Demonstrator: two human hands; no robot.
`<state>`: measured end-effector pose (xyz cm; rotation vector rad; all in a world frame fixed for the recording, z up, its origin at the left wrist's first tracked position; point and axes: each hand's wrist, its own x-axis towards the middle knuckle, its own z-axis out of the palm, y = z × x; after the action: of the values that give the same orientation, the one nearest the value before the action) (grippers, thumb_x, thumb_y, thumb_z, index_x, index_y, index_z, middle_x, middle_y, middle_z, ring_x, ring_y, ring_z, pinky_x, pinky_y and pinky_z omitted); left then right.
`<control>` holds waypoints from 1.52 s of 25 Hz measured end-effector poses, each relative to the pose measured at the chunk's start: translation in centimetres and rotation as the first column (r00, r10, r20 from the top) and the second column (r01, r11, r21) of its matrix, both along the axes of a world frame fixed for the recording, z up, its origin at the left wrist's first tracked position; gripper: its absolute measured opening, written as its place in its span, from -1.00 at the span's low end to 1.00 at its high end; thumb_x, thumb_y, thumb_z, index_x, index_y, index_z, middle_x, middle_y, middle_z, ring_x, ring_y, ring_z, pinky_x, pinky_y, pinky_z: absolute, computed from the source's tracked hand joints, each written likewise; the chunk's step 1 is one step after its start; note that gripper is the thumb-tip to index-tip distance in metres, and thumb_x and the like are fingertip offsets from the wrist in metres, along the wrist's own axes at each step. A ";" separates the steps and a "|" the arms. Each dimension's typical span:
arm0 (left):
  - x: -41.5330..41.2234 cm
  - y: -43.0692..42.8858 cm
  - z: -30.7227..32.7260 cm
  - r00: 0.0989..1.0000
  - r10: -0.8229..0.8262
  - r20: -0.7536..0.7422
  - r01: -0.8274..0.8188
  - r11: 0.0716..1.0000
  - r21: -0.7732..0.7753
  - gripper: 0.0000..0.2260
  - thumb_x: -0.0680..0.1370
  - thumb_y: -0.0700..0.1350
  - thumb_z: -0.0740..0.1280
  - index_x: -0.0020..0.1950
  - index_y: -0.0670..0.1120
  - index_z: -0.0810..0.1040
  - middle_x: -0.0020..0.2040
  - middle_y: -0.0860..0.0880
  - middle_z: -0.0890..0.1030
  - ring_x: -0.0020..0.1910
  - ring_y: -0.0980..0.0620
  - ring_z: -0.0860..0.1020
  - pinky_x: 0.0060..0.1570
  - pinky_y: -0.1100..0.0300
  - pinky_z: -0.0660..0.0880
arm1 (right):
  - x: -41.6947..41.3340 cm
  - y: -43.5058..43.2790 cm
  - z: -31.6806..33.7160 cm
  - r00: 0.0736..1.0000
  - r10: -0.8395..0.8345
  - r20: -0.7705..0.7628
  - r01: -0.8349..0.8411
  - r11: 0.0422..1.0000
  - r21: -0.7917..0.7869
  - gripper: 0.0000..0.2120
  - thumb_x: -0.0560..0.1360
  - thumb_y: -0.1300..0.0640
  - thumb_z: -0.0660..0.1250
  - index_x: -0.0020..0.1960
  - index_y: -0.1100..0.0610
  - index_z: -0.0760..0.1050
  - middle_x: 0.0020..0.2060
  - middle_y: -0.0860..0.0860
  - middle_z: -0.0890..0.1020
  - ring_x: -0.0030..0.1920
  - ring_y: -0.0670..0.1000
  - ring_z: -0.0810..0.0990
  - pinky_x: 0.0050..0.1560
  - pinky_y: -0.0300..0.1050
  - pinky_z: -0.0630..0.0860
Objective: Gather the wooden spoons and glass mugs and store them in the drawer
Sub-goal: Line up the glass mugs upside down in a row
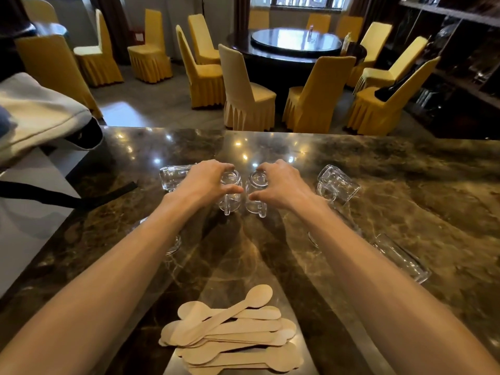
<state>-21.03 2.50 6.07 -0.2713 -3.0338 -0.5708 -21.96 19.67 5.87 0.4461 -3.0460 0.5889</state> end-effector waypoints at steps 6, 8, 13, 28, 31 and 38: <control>0.5 0.2 -0.9 1.000 -0.006 0.008 0.006 1.000 0.001 -0.35 0.38 0.18 0.41 0.39 -0.05 0.39 0.26 -0.13 0.52 0.25 -0.09 0.47 0.17 0.06 0.39 | -0.3 -0.4 -0.5 0.999 -0.001 0.036 0.001 1.000 0.000 -0.36 0.32 -0.09 0.50 0.31 0.10 0.40 0.22 0.16 0.45 0.20 0.15 0.45 0.09 -0.02 0.45; 0.2 -0.3 -0.9 1.000 0.020 -0.015 -0.021 1.000 -0.012 -0.34 0.37 0.20 0.41 0.40 -0.04 0.38 0.26 -0.13 0.53 0.24 -0.09 0.48 0.16 0.06 0.40 | -0.6 -1.0 -0.4 0.999 0.017 0.036 -0.016 1.000 -0.005 -0.36 0.33 -0.09 0.49 0.32 0.10 0.40 0.22 0.16 0.44 0.19 0.15 0.45 0.08 -0.03 0.45; -0.7 0.6 -1.1 0.999 0.010 -0.034 -0.010 1.000 -0.005 -0.34 0.41 0.22 0.35 0.44 0.01 0.30 0.34 -0.12 0.45 0.29 -0.08 0.43 0.21 0.04 0.39 | -1.7 0.0 -0.2 1.000 -0.011 -0.003 0.011 1.000 -0.004 -0.36 0.36 -0.08 0.48 0.34 0.12 0.37 0.24 0.16 0.44 0.22 0.15 0.44 0.14 0.00 0.45; 10.0 -7.1 -4.1 0.915 0.307 -0.263 -0.200 0.910 0.364 -0.47 0.37 0.16 0.35 0.31 0.02 0.46 0.28 -0.03 0.47 0.16 0.21 0.35 0.18 0.21 0.30 | 5.0 9.3 -1.0 0.950 -0.253 -0.181 0.222 0.960 -0.172 -0.44 0.42 -0.12 0.39 0.33 0.08 0.38 0.27 0.04 0.44 0.21 0.07 0.48 0.14 -0.05 0.41; 12.4 -9.6 -5.9 0.887 0.422 -0.188 -0.332 0.866 0.375 -0.44 0.38 0.12 0.39 0.34 -0.01 0.41 0.31 -0.09 0.45 0.18 0.13 0.36 0.16 0.16 0.29 | 7.2 12.1 -1.9 0.918 -0.378 -0.121 0.377 0.926 -0.030 -0.38 0.39 -0.21 0.37 0.32 0.10 0.36 0.27 0.10 0.46 0.23 0.14 0.47 0.19 0.07 0.39; 14.2 -10.5 -8.2 0.904 0.422 -0.068 -0.359 0.836 0.414 -0.41 0.43 0.01 0.41 0.42 0.03 0.31 0.38 -0.11 0.42 0.22 0.09 0.38 0.19 0.11 0.31 | 9.0 12.5 -4.0 0.907 -0.409 -0.102 0.421 0.877 0.232 -0.38 0.40 -0.25 0.34 0.30 0.08 0.30 0.06 0.07 0.64 0.19 0.11 0.53 0.40 0.17 0.04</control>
<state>-6.81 -8.03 -2.13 0.3049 -2.6230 -1.0343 -12.95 32.16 1.85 -0.1986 -3.0300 0.1705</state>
